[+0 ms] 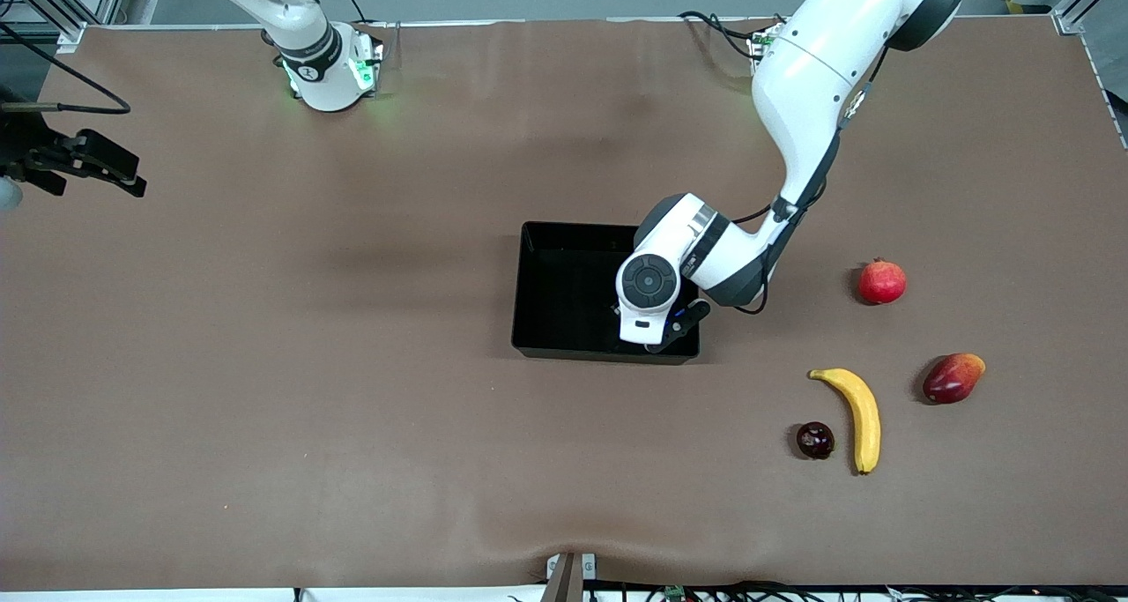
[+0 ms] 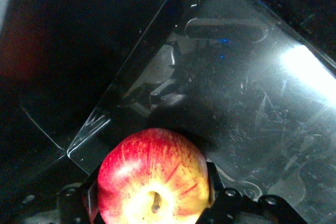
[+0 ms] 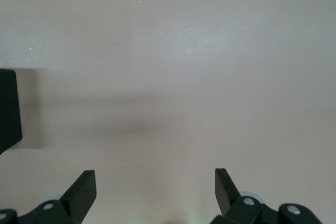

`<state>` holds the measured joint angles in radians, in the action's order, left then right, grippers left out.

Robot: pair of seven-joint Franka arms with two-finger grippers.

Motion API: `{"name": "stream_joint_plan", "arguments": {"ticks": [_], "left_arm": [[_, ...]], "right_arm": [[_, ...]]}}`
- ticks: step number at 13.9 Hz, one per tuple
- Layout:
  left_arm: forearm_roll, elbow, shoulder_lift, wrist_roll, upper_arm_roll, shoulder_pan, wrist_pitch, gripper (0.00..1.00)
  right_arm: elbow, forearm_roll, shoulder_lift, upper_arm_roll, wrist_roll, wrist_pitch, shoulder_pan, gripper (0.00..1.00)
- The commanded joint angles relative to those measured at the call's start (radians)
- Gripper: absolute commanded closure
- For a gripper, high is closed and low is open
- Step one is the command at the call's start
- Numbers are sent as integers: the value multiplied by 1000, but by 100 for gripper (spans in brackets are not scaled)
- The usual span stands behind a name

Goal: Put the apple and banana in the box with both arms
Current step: 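Lower the apple into the tray and open the left gripper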

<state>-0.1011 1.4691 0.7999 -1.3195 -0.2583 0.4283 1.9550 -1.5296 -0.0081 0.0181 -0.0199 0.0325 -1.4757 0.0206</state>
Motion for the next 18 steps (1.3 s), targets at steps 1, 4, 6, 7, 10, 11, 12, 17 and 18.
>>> {"name": "stream_joint_plan", "arguments": {"ticks": [1, 4, 6, 7, 10, 11, 12, 17, 18], "left_arm": [[-23, 27, -16, -35, 5, 10, 19, 80], [-54, 22, -18, -32, 5, 12, 19, 0], [-57, 14, -31, -32, 4, 9, 16, 0], [-57, 2, -39, -30, 4, 6, 10, 0], [-54, -3, -106, -30, 2, -5, 2, 0], [-52, -3, -137, -27, 4, -8, -7, 0], [-52, -4, -163, -24, 5, -13, -25, 0], [-46, -53, -280, 109, 4, -100, -178, 0], [-40, -52, -307, 162, 2, -123, -195, 0]], "right_arm": [[0, 14, 5, 1, 9, 8, -2, 0], [0, 13, 5, -2, 7, 8, -10, 0], [0, 13, 5, -2, 7, 9, -10, 0], [-1, 14, 5, -2, 7, 9, -10, 0], [0, 13, 5, -3, 7, 9, -18, 0], [0, 13, 5, -3, 7, 8, -19, 0], [2, 14, 5, -2, 7, 6, -18, 0], [0, 14, -1, 0, 7, 3, -13, 0], [0, 14, -1, -2, 7, 6, -11, 0]]}}
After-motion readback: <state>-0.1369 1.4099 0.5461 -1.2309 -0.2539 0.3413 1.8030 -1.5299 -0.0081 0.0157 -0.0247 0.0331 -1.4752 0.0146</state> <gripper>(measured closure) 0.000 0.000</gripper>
